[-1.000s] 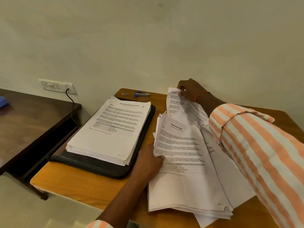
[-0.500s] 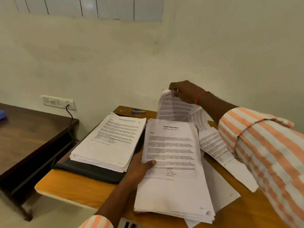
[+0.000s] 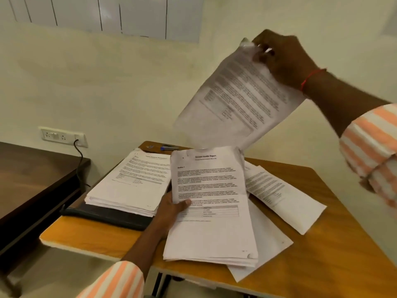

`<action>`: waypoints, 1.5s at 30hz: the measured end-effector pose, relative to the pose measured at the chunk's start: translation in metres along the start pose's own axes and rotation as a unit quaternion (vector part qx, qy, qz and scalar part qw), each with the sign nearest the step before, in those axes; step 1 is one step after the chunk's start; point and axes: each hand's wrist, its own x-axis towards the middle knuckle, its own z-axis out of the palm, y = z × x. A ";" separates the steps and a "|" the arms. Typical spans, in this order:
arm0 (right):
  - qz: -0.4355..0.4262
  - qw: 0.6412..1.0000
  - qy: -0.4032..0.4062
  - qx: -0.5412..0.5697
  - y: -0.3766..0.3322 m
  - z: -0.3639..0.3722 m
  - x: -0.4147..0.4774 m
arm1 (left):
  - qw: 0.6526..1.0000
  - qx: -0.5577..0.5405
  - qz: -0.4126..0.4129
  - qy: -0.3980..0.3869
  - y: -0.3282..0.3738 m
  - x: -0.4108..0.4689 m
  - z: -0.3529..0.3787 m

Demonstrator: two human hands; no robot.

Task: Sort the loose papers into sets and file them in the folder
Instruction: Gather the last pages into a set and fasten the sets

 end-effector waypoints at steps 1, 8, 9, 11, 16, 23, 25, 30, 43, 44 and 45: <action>0.009 1.000 0.005 -0.007 0.002 -0.005 -0.003 | 1.000 0.004 -0.003 0.002 -0.001 -0.002 0.000; 0.047 0.997 0.057 -0.020 0.018 -0.037 -0.018 | 0.999 0.032 -0.024 0.014 -0.007 0.000 0.001; 0.051 0.997 0.064 -0.014 0.019 -0.043 -0.017 | 0.999 0.037 -0.027 0.013 -0.006 0.000 0.001; 0.047 0.998 0.033 -0.001 0.020 -0.049 -0.018 | 0.998 0.050 -0.032 0.006 -0.006 0.000 0.001; 0.026 0.978 -0.204 0.036 -0.003 -0.009 -0.051 | 0.997 0.066 -0.029 0.002 -0.001 -0.004 0.003; 0.012 0.932 -0.356 0.064 -0.012 0.143 -0.131 | 0.999 0.018 -0.037 -0.018 0.006 -0.011 0.005; 0.020 0.934 -0.352 0.058 -0.012 0.166 -0.143 | 0.999 -0.008 -0.043 -0.024 0.006 -0.012 0.004; 0.021 0.949 -0.309 0.058 -0.008 0.180 -0.149 | 1.000 0.020 -0.016 -0.013 0.009 -0.012 0.005; 0.524 0.813 -0.045 0.250 -0.037 0.146 -0.299 | 1.000 0.018 -0.006 0.007 0.002 -0.007 0.001; 0.530 0.795 -0.057 0.289 -0.043 0.147 -0.314 | 1.000 0.018 -0.005 0.007 0.002 -0.007 0.001; 0.525 0.790 -0.060 0.311 -0.049 0.147 -0.326 | 1.000 0.017 -0.006 0.008 0.003 -0.008 0.002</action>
